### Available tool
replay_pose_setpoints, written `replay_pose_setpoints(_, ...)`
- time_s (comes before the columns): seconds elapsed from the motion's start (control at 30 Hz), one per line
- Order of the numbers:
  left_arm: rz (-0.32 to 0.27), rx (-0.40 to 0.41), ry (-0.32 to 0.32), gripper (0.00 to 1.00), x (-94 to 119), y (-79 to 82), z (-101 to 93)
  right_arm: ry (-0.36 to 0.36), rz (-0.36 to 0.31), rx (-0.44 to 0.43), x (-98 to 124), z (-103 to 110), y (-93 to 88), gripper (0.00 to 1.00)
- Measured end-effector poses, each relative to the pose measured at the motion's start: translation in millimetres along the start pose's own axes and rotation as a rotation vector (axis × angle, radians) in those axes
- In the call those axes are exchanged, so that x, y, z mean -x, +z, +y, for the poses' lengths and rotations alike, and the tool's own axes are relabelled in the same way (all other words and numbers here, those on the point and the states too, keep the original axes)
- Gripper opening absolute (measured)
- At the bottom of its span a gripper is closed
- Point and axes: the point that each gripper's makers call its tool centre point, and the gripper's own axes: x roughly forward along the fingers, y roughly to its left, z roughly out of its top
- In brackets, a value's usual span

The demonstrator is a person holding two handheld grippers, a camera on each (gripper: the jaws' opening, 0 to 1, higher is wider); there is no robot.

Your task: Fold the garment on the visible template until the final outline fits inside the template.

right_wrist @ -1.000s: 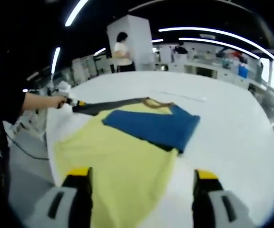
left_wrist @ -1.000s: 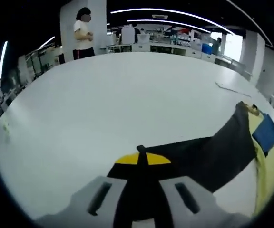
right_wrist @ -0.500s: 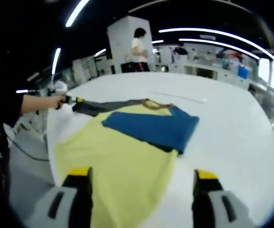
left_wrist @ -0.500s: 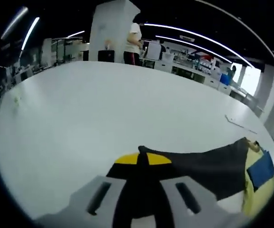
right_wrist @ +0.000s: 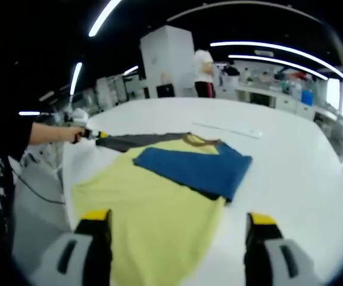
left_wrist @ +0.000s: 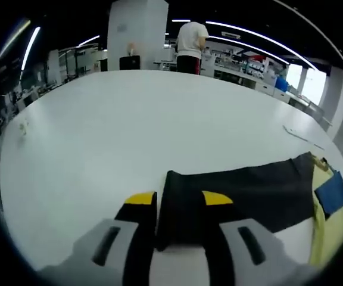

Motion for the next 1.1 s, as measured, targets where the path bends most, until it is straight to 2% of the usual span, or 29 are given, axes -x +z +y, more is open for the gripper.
replay_pose_setpoints(0.27,0.056,0.018,-0.006,0.21,1,-13.5,-2.8,0.02,-0.003,0.01,3,3,-0.2,0.99)
replay_pose_setpoints(0.33,0.083,0.011,0.004,0.18,2,-19.5,-1.8,0.033,0.0,0.015,4,6,-0.7,0.99)
replay_pose_setpoints(0.37,0.065,0.002,0.013,0.16,3,-15.8,-0.4,0.036,0.001,0.018,4,6,-0.8,0.99)
replay_pose_setpoints(0.43,0.078,0.012,0.012,0.14,4,-17.6,-1.3,0.041,0.001,0.02,4,7,-0.6,0.99)
replay_pose_setpoints(0.47,0.09,0.02,0.029,0.09,7,-18.0,0.2,0.045,0.0,0.018,4,8,-0.3,0.99)
replay_pose_setpoints(0.53,0.081,0.004,0.031,0.0,8,-12.8,1.0,0.046,0.001,0.019,4,8,-0.2,0.99)
replay_pose_setpoints(0.93,0.033,0.041,-0.014,0.0,20,7.1,-13.2,0.065,0.005,0.03,3,14,-2.1,0.99)
replay_pose_setpoints(1.1,0.002,0.029,-0.061,0.0,26,17.1,-30.5,0.062,0.011,0.035,3,14,-4.2,0.99)
